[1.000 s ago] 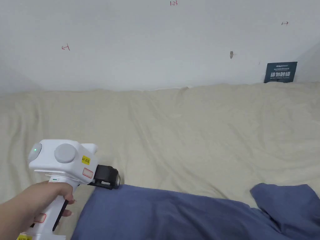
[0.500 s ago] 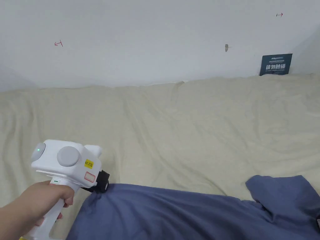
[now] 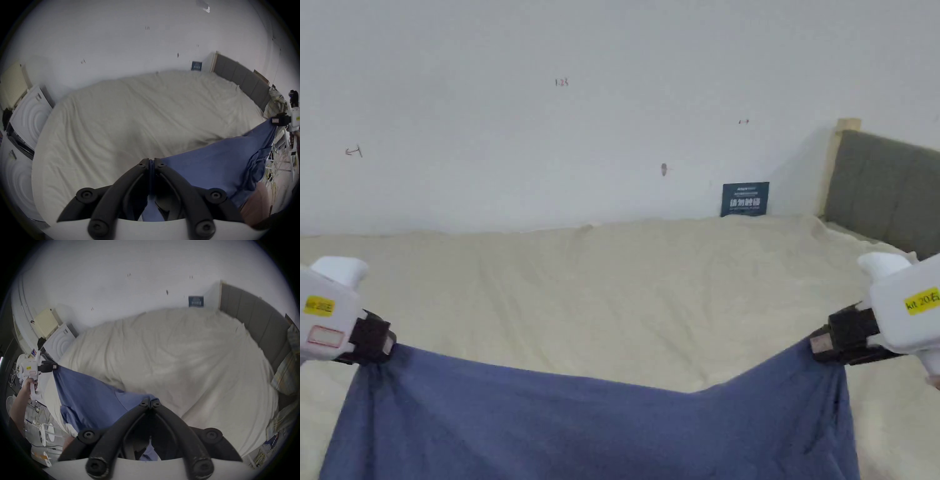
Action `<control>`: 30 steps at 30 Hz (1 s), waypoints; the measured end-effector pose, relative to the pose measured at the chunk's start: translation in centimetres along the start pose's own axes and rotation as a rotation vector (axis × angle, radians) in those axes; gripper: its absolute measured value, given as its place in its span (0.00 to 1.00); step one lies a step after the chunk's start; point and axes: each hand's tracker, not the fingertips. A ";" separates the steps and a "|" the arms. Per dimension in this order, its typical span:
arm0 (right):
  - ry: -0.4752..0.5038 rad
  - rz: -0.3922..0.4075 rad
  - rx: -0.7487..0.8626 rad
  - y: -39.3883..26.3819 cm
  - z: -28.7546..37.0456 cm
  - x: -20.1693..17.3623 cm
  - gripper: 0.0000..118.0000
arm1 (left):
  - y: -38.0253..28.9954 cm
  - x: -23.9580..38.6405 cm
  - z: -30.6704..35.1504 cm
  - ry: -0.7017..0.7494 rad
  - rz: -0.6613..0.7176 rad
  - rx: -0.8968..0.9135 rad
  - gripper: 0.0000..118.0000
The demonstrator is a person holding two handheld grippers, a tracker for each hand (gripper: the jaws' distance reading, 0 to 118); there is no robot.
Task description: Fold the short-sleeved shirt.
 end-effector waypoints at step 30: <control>-0.256 0.213 0.587 37.2 4.9 -12.1 0.00 | 27.2 -6.6 11.4 0.261 0.166 0.623 0.05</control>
